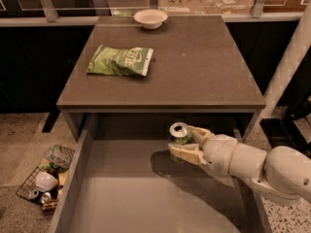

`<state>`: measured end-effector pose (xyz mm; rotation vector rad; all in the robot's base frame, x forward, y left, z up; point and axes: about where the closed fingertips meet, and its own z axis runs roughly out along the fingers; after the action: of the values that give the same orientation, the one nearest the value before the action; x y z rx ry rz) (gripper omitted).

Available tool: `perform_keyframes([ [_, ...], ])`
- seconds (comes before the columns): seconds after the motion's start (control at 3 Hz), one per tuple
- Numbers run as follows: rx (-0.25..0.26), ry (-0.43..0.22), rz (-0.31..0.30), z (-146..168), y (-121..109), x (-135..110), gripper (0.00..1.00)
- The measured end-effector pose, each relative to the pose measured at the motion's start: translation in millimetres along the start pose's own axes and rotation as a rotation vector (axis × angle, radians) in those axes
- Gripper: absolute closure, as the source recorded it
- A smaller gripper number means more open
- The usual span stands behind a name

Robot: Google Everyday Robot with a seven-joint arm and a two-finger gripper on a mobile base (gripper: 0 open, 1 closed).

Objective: Place green can into top drawer

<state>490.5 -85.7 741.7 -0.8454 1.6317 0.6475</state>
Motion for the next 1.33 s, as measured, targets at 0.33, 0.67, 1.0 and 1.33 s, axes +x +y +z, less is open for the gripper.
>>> perform_keyframes([
  [0.33,-0.026,0.045,-0.023,15,-6,21,1.00],
  [0.67,-0.059,0.057,-0.025,28,-9,42,1.00],
  [1.0,-0.066,0.059,-0.005,29,-14,63,1.00],
  [1.33,-0.068,0.058,-0.005,30,-13,63,0.83],
])
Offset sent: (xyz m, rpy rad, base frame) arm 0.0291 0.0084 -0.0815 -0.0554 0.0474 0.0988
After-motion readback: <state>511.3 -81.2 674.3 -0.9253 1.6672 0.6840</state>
